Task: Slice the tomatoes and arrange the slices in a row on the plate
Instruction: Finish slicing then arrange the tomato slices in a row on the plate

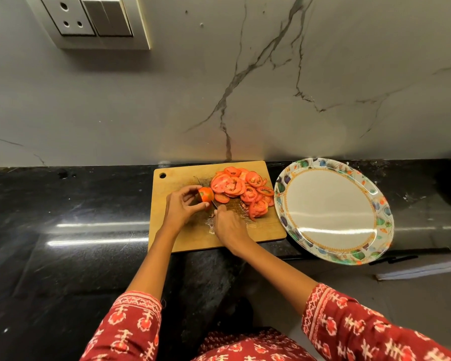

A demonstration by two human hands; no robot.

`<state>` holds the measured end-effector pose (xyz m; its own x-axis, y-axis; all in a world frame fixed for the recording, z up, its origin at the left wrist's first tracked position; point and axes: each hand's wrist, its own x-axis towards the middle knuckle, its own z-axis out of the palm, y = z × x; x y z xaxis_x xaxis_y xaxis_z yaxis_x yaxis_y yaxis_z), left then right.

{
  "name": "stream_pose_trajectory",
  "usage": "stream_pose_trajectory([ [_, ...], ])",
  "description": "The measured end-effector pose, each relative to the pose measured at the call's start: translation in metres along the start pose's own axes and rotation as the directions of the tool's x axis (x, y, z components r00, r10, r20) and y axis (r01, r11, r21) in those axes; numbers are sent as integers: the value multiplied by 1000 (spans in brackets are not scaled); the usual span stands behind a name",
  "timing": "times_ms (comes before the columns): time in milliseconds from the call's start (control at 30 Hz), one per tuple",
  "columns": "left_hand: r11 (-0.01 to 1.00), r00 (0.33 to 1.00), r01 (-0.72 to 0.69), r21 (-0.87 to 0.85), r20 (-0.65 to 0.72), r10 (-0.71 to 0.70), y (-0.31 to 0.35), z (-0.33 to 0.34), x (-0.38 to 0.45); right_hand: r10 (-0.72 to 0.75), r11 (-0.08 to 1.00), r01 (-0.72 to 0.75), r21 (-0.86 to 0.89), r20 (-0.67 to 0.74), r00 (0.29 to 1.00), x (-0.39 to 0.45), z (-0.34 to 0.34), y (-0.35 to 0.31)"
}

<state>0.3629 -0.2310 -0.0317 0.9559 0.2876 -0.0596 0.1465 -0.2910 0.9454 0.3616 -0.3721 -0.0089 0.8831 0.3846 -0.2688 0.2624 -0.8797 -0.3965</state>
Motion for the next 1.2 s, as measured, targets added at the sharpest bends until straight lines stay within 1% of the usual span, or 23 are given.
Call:
stream_pose_trajectory([
  [167,1000,1000,-2,9,12,2,1,2,2,60,997,-63,53,52,997,7,-3,-5],
  [333,1000,1000,9,-10,-2,-9,-1,4,-1,92,990,-102,95,99,991,-7,4,9],
  [433,996,998,42,-79,-52,-46,-2,-1,-2,69,993,-76,85,85,994,-21,10,16],
  [500,995,997,41,-92,-59,-47,-3,-4,-4,64,992,-72,102,80,995,-24,10,18],
  [700,998,999,12,-57,-45,-15,0,-6,-10,45,997,-49,56,65,997,-40,11,28],
  [833,1000,1000,-8,-5,-16,8,-1,-7,-11,60,987,-57,150,-19,998,-37,0,24],
  [933,999,999,-33,17,-3,33,-2,-5,-12,39,980,-23,198,-78,996,-28,-8,11],
  [1033,998,998,-56,34,1,56,-2,-5,-13,20,983,-7,182,-71,997,-23,-10,0],
  [1200,991,993,-109,72,-38,112,-3,-3,-14,31,988,-22,150,-57,998,-24,-10,-3],
])
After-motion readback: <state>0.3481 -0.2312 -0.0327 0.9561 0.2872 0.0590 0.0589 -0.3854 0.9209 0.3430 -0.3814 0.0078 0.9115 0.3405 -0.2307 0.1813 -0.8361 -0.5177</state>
